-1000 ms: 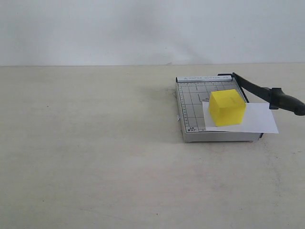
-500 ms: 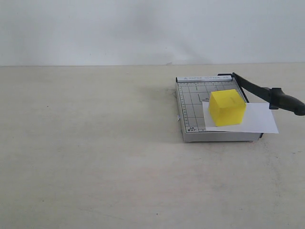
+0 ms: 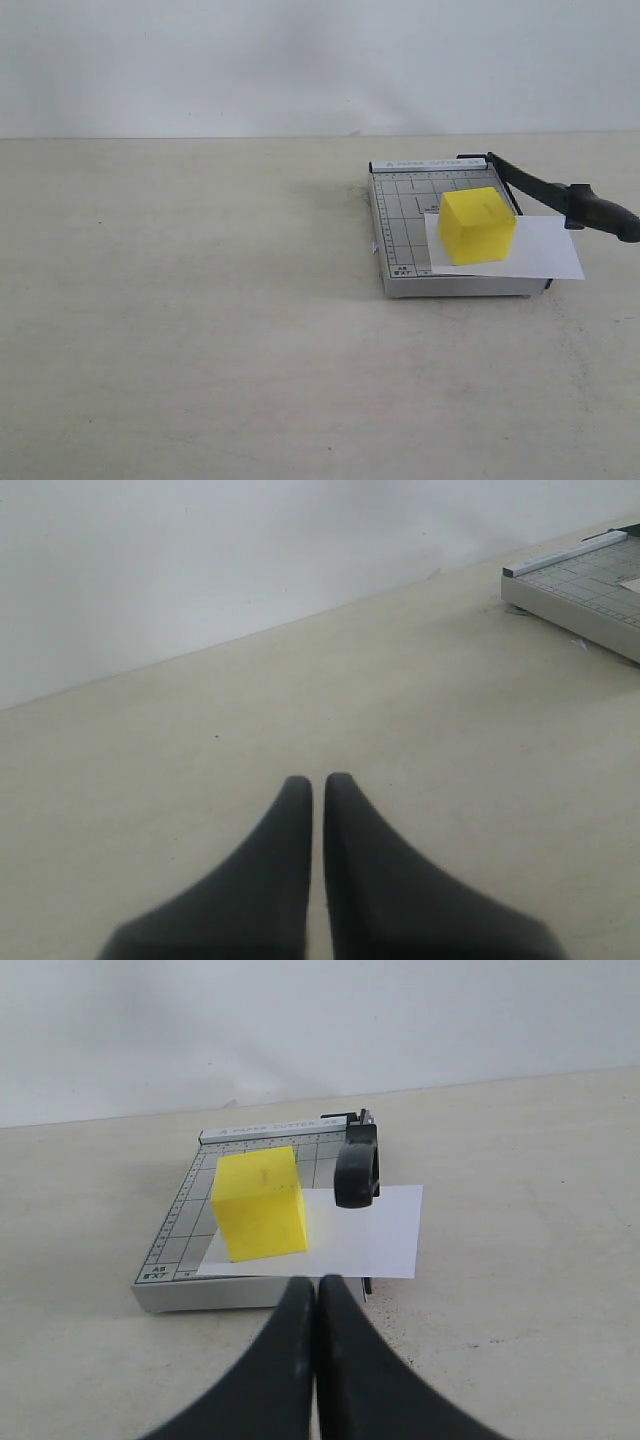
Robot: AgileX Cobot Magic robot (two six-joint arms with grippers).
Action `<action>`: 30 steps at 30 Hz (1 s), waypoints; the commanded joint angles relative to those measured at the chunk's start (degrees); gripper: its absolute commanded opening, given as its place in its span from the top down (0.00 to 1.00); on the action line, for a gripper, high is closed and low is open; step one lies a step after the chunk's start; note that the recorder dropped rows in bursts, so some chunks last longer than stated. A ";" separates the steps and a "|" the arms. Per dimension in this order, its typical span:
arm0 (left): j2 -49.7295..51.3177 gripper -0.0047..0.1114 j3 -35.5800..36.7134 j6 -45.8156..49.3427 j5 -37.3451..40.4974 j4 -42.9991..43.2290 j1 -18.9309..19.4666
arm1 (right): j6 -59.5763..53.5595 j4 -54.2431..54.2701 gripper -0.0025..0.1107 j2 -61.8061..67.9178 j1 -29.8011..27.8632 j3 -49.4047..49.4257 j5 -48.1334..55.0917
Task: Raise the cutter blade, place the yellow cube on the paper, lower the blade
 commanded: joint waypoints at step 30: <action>-0.22 0.92 0.22 -6.82 -0.67 2.13 0.18 | -0.34 -0.07 0.98 -0.16 0.03 0.25 -0.57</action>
